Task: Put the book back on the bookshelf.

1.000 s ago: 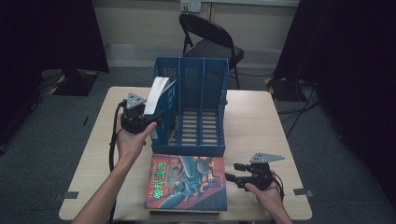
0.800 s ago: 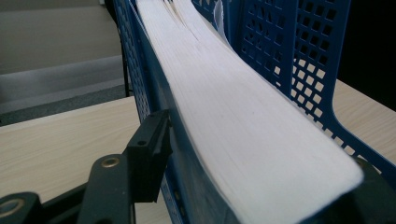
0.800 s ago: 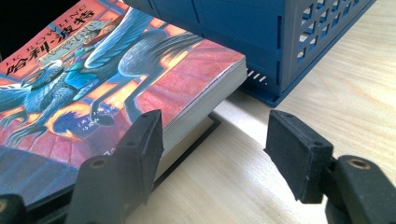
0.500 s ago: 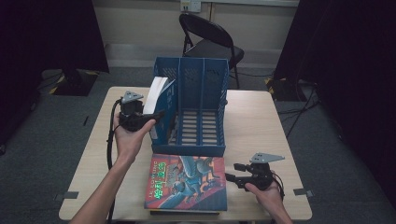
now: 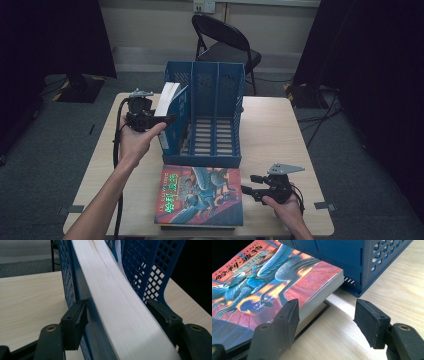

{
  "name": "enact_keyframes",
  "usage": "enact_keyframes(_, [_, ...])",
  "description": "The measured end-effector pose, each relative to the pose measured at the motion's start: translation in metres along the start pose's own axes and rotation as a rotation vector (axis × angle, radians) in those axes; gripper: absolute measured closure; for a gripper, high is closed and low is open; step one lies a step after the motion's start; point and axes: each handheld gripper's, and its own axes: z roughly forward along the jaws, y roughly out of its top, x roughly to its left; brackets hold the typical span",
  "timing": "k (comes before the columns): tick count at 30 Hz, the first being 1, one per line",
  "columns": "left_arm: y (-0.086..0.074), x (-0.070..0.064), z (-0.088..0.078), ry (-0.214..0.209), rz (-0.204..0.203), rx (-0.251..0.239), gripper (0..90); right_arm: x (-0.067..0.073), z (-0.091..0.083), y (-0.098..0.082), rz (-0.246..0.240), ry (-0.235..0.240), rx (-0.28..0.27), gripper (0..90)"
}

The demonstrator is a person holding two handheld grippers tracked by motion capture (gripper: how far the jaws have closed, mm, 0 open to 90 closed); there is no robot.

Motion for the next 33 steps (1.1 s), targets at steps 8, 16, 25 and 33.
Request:
enact_keyframes(8, [0.025, -0.003, 0.003, 0.057, 0.023, 0.135, 41.2, 0.0, 0.0, 0.0, 0.0, -0.001, 0.002, 36.8])
enact_keyframes(16, [0.041, -0.008, 0.013, 0.111, 0.019, 0.236, 41.8, 0.0, 0.0, -0.001, -0.001, 0.0, 0.001, 36.8])
enact_keyframes(25, [0.056, -0.011, 0.023, 0.144, -0.026, 0.29, 40.2, 0.0, 0.0, -0.001, 0.003, 0.0, 0.005, 36.8])
enact_keyframes(33, [0.06, -0.012, 0.036, 0.184, -0.033, 0.349, 40.4, -0.001, 0.001, -0.002, 0.005, 0.001, 0.008, 36.6])
